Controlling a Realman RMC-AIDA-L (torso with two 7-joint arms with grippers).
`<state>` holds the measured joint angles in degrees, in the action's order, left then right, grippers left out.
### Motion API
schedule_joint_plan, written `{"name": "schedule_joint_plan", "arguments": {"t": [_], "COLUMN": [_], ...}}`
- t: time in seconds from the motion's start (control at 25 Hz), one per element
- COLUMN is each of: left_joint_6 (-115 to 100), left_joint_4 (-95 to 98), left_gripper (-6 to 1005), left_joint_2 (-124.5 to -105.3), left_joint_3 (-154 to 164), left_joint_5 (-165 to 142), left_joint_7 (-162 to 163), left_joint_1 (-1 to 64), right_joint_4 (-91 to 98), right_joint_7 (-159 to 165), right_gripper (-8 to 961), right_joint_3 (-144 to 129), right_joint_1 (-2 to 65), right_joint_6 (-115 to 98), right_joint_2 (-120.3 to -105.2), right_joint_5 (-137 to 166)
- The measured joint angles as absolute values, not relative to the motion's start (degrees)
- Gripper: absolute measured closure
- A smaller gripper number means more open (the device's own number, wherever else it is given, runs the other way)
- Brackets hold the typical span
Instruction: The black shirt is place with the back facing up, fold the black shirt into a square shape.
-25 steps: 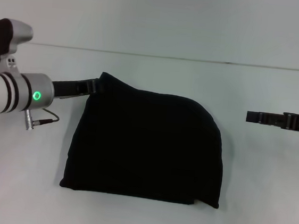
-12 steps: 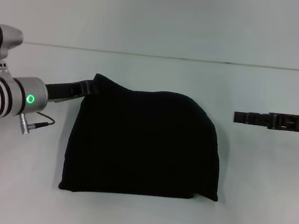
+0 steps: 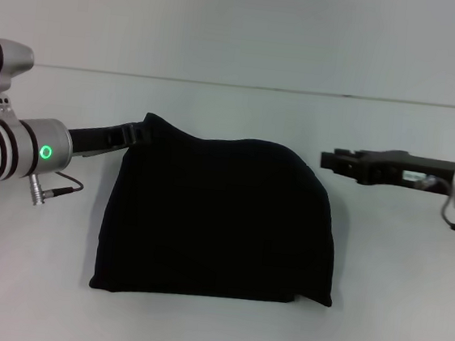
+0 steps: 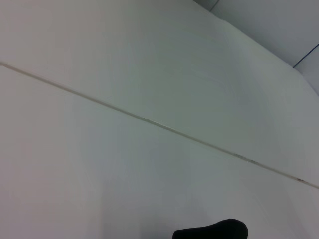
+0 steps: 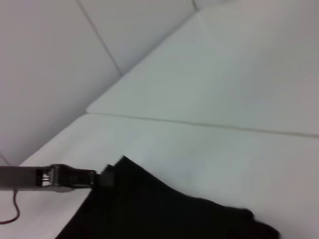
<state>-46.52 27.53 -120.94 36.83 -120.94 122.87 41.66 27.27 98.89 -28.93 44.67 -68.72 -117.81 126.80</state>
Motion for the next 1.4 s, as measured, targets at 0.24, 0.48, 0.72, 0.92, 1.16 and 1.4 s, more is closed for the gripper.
{"name": "schedule_joint_plan", "arguments": {"t": [0.24, 0.48, 0.72, 0.92, 1.16, 1.4], "left_joint_6": [-46.6, -46.6, -46.4, -46.4, -47.2, -48.8], "left_joint_4": [27.6, 27.6, 27.6, 28.0, 31.7, 33.9], "left_gripper": [902, 846, 717, 603, 370, 266], "left_joint_2": [-120.93, -120.79, -120.82, -120.56, -120.47, -120.62], "left_joint_3": [36.7, 36.7, 36.9, 37.0, 36.8, 36.6], "left_joint_5": [-120.9, -120.9, -120.9, -121.1, -120.9, -120.9], "left_joint_7": [122.9, 122.9, 122.4, 122.2, 122.3, 122.6], "left_joint_1": [41.7, 41.7, 41.5, 40.9, 38.8, 37.5], "right_joint_4": [22.9, 20.4, 18.8, 18.4, 15.8, 13.5], "right_joint_7": [94.0, 91.6, 89.5, 88.6, 89.0, 89.1], "right_gripper": [739, 925, 954, 953, 953, 954], "right_joint_3": [-31.4, -34.5, -35.0, -35.2, -39.7, -44.1], "right_joint_1": [47.3, 48.3, 49.2, 50.4, 52.5, 53.9], "right_joint_6": [-62.1, -57.3, -55.8, -55.6, -51.6, -46.6], "right_joint_2": [-119.08, -119.55, -119.66, -119.69, -119.71, -120.15], "right_joint_5": [126.3, 126.2, 126.1, 125.9, 125.9, 126.0]}}
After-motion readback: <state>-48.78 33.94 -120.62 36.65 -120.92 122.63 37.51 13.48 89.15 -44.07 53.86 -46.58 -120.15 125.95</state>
